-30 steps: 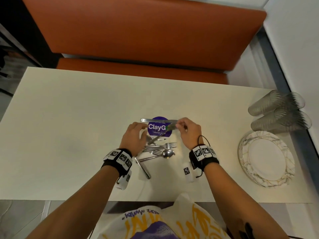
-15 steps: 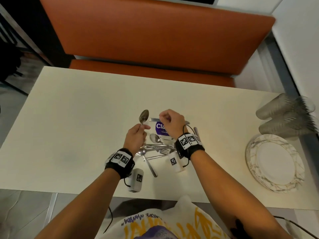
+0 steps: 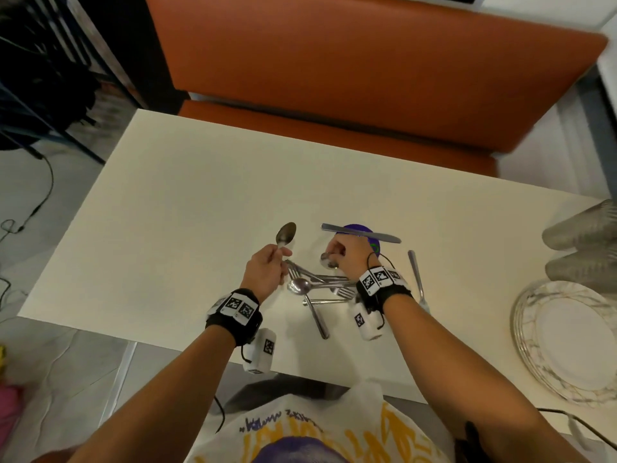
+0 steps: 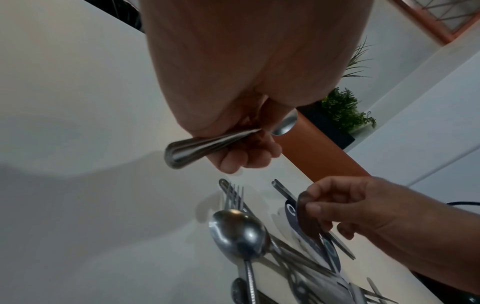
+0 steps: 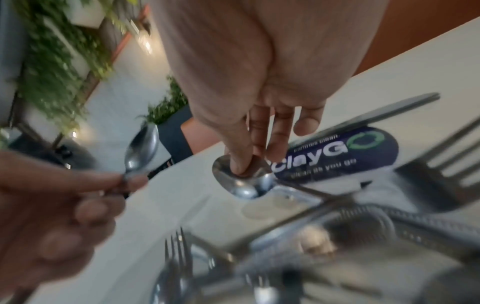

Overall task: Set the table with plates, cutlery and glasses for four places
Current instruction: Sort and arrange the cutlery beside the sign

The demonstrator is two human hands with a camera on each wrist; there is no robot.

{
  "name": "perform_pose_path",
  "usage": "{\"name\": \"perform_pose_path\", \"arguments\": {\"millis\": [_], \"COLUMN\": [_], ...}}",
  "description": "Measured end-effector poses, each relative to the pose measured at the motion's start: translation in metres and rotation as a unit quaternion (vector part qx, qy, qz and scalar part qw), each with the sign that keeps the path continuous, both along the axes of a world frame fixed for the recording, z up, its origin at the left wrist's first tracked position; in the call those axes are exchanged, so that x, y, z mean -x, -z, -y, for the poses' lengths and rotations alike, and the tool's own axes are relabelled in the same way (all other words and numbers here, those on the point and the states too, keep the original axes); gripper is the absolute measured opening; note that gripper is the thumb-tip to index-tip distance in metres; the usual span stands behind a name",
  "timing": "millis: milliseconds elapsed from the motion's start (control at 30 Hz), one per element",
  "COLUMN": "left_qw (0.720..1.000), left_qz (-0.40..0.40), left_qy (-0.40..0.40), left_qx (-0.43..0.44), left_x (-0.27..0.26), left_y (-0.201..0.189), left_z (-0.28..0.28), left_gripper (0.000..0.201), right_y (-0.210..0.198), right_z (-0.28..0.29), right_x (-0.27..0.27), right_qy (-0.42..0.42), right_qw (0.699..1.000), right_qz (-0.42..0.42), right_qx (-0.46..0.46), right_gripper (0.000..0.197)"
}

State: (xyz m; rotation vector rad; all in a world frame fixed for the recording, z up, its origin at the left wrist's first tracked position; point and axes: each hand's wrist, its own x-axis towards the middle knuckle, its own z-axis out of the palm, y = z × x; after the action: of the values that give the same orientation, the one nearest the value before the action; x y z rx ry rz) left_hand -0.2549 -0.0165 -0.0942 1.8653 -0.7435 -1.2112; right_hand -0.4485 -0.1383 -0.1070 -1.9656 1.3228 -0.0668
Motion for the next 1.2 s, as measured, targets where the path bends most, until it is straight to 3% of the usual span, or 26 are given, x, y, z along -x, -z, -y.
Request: {"name": "perform_pose_path", "arguments": {"millis": [367,567,667,767,900,1033,1133,1200], "left_qw": [0.996,0.980,0.971,0.971,0.970,0.978,0.985,0.986], "left_qz": [-0.067,-0.186,-0.232,-0.234,-0.236,-0.206,-0.167,-0.158], "left_qy": [0.050,0.066,0.055,0.042,0.056,0.038,-0.001,-0.027], "left_qx": [0.030,0.029,0.016,-0.001,-0.024,-0.025,-0.035,-0.040], "left_x": [0.049,0.075,0.075,0.067,0.050,0.032,0.019,0.009], "left_y": [-0.003,-0.030,-0.038,-0.034,-0.036,-0.035,-0.029,-0.023], "left_z": [0.038,0.039,0.034,0.029,0.023,0.016,0.010,0.005], "left_gripper": [0.028,0.026,0.028,0.030,0.032,0.033,0.030,0.029], "right_y": [-0.067,-0.058,-0.048,-0.045,-0.052,-0.054,-0.041,-0.028], "right_z": [0.002,-0.003,-0.006,-0.008,-0.009,-0.012,-0.022,-0.034], "right_x": [0.038,0.023,0.016,0.007,-0.005,-0.019,-0.023,-0.020], "right_qy": [0.169,0.308,0.333,0.329,0.251,0.218,0.171,0.069], "right_qw": [0.964,0.927,0.919,0.917,0.941,0.947,0.968,0.994], "right_qz": [0.194,0.212,0.210,0.227,0.224,0.236,0.183,0.086], "right_qx": [0.063,0.005,-0.012,-0.026,-0.024,-0.025,-0.022,-0.017], "right_gripper": [0.010,0.009,0.010,0.012,0.012,0.012,0.013,0.018]}}
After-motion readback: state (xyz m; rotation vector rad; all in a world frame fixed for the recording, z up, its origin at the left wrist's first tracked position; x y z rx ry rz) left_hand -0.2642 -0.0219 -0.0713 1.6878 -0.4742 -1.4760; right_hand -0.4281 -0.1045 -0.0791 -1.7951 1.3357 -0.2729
